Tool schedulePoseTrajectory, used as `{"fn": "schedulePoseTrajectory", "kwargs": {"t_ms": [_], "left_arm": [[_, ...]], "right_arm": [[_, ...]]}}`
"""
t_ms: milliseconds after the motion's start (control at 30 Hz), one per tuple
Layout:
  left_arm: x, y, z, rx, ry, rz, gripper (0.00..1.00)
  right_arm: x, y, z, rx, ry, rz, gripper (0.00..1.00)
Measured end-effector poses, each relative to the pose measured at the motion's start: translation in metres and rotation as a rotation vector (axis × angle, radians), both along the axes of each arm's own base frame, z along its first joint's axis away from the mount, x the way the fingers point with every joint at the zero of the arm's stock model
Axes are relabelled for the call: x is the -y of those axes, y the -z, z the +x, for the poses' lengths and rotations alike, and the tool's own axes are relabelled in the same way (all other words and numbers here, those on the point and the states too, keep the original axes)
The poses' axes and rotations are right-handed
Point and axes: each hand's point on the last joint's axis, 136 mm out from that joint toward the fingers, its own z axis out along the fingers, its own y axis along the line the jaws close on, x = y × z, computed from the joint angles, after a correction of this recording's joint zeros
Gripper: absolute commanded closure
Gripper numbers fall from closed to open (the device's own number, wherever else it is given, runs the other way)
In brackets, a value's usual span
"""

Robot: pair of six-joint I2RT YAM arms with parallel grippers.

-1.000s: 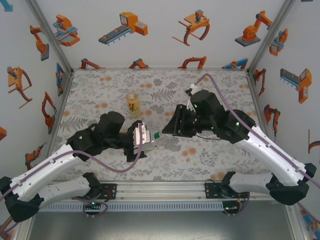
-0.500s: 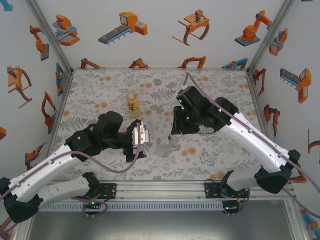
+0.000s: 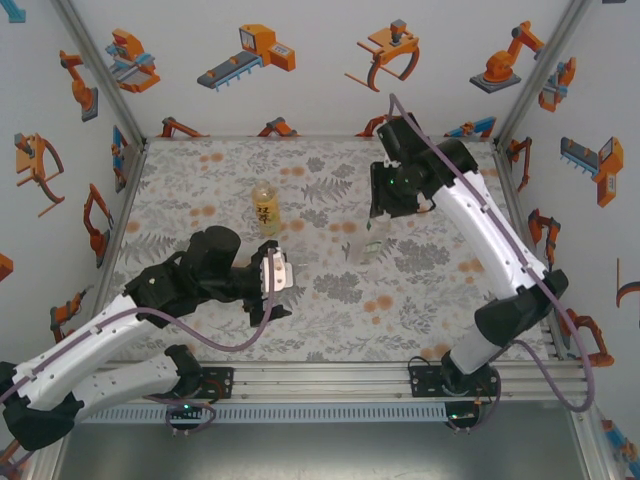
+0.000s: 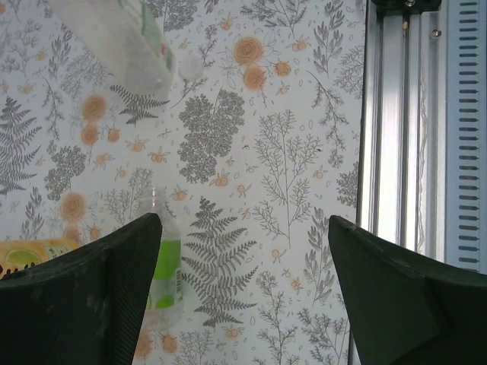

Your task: Screw on the bottle caps

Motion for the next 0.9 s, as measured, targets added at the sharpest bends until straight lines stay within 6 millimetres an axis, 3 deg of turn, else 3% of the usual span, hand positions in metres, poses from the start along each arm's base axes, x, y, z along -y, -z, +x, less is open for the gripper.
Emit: {"fn": "schedulePoseTrajectory", "kwargs": {"t_ms": [233, 500, 700, 900], "left_arm": [[-0.003, 0.002, 0.001, 0.008, -0.015, 0.005, 0.17], [-0.006, 0.008, 0.003, 0.008, -0.032, 0.018, 0.16], [-0.009, 0.014, 0.004, 0.005, -0.046, 0.033, 0.16], [-0.015, 0.026, 0.004, -0.006, -0.067, 0.053, 0.16]], "right_arm": [[0.005, 0.002, 0.064, 0.02, 0.0, -0.053, 1.0], [0.024, 0.013, 0.12, 0.033, 0.02, -0.103, 1.0], [0.042, 0.022, 0.144, 0.038, 0.052, -0.112, 1.0], [0.042, 0.037, 0.153, 0.02, 0.049, -0.12, 1.0]]}}
